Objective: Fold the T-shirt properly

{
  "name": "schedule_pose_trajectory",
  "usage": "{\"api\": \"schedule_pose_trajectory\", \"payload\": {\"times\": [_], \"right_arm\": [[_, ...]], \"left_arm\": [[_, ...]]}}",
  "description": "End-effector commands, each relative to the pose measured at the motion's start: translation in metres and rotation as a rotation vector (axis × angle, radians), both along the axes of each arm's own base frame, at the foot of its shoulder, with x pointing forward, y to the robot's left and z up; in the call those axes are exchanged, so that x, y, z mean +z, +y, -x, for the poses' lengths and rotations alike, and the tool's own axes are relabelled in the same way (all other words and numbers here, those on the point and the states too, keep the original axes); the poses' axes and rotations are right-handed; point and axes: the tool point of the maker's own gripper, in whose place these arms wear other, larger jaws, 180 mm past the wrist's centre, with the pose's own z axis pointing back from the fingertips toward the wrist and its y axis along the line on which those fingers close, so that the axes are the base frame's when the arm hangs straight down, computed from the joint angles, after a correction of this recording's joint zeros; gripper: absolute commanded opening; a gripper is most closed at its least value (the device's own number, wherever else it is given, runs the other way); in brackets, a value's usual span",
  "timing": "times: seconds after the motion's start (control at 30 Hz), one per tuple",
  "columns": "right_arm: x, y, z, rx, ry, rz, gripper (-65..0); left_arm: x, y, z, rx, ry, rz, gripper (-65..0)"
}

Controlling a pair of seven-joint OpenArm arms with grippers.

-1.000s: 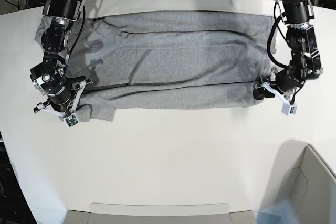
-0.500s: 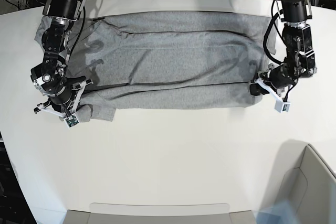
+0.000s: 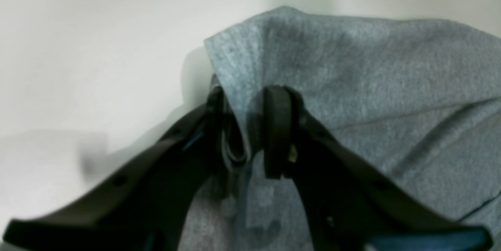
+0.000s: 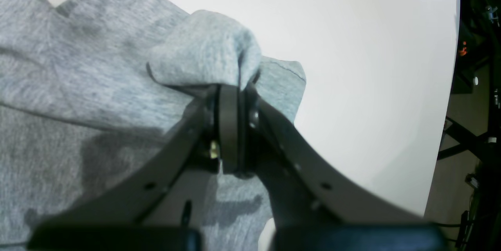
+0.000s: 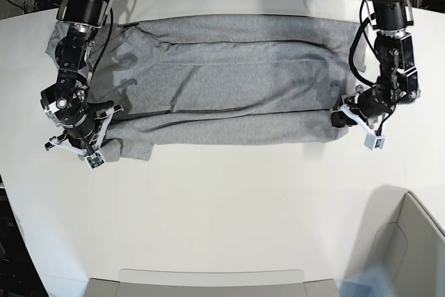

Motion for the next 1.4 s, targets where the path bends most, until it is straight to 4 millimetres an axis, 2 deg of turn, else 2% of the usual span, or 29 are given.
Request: {"api": "schedule_pose_trajectory", "payload": {"times": [0.0,0.23,0.4,0.43,0.53,0.63,0.93,1.2,1.37], "right_arm": [[0.016,-0.002,-0.010,0.005,-0.052,0.002,-65.0],[0.016,-0.002,-0.009,0.005,-0.049,0.005,-65.0],[0.016,-0.002,-0.009,0.005,-0.049,0.005,-65.0],[0.016,-0.002,-0.009,0.005,-0.049,0.005,-65.0],[0.016,-0.002,-0.010,0.005,-0.051,0.005,-65.0],[0.020,-0.002,-0.013,0.005,-0.060,0.005,-65.0],[0.022,-0.002,-0.014,0.005,-0.065,0.003,-65.0],[0.034,-0.004,-0.014,0.003,-0.102,0.015,-65.0],[0.040,0.003,-0.005,0.068,-0.100,0.037,-65.0]], "left_arm": [[0.019,0.007,-0.014,0.002,-0.057,-0.010,-47.8],[0.019,0.007,-0.014,0.001,-0.057,-0.011,-47.8],[0.038,0.003,-0.021,-0.024,-0.115,-0.031,-49.2],[0.041,0.002,-0.023,-0.025,-0.122,-0.034,-51.6],[0.040,0.010,-0.024,0.045,-0.093,-0.035,-65.0],[0.034,0.008,-0.019,0.048,-0.047,-0.036,-65.0],[0.034,0.009,-0.017,0.045,-0.041,-0.036,-65.0],[0.030,0.013,-0.009,0.032,0.004,-0.047,-65.0],[0.048,0.008,-0.007,-0.017,-0.021,-0.084,-65.0]]}}
